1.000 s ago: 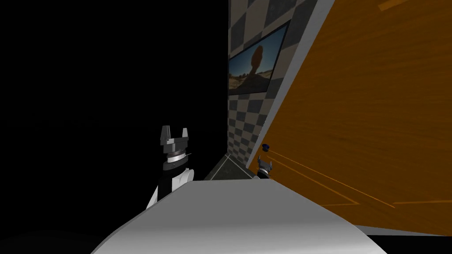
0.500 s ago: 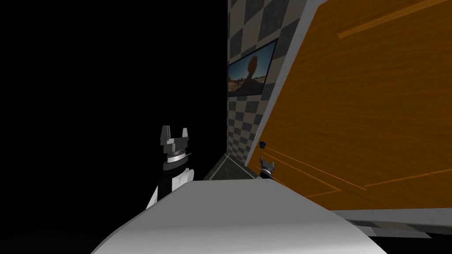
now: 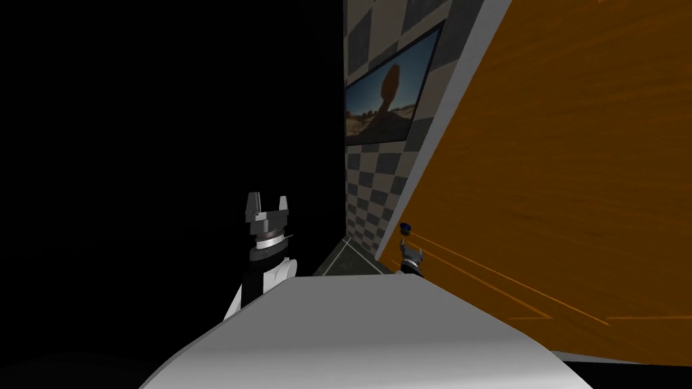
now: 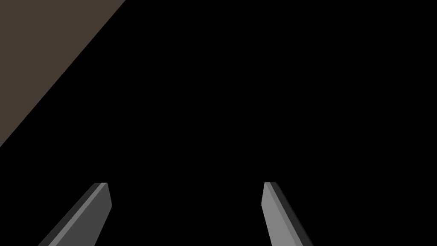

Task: Pull the door open

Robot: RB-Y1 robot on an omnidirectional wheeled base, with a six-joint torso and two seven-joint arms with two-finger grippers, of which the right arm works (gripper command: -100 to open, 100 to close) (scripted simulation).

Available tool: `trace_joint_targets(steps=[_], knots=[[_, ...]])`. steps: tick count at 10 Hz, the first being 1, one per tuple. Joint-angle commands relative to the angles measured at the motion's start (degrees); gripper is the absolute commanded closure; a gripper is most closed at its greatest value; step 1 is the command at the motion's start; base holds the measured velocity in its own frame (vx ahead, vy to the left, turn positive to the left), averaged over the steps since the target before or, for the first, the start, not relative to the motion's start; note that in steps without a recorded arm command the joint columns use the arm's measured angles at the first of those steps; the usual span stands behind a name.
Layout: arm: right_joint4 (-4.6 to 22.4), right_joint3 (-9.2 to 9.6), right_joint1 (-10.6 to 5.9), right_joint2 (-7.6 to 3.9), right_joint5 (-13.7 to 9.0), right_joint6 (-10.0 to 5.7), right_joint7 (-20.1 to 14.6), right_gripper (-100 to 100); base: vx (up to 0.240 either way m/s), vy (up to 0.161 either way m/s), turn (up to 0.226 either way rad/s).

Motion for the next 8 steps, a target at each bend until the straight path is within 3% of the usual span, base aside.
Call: trace_joint_targets(steps=[1,5,6,7,8], knots=[[0.4,0.03,-0.11,-0.34,0.0,-0.03,-0.5,-100,0.189,-0.077,0.012],[1.1,0.06,-0.34,-0.88,0.0,-0.04,-1.2,-100,0.182,-0.078,0.01],[1.3,0.38,0.36,-0.27,0.1,-0.1,-1.1,-100,0.041,0.013,-0.02],[1.3,0.38,0.36,-0.27,0.1,-0.1,-1.1,100,-0.027,0.017,0.038],[1.3,0.38,0.36,-0.27,0.1,-0.1,-1.1,100,-0.022,0.014,0.015]])
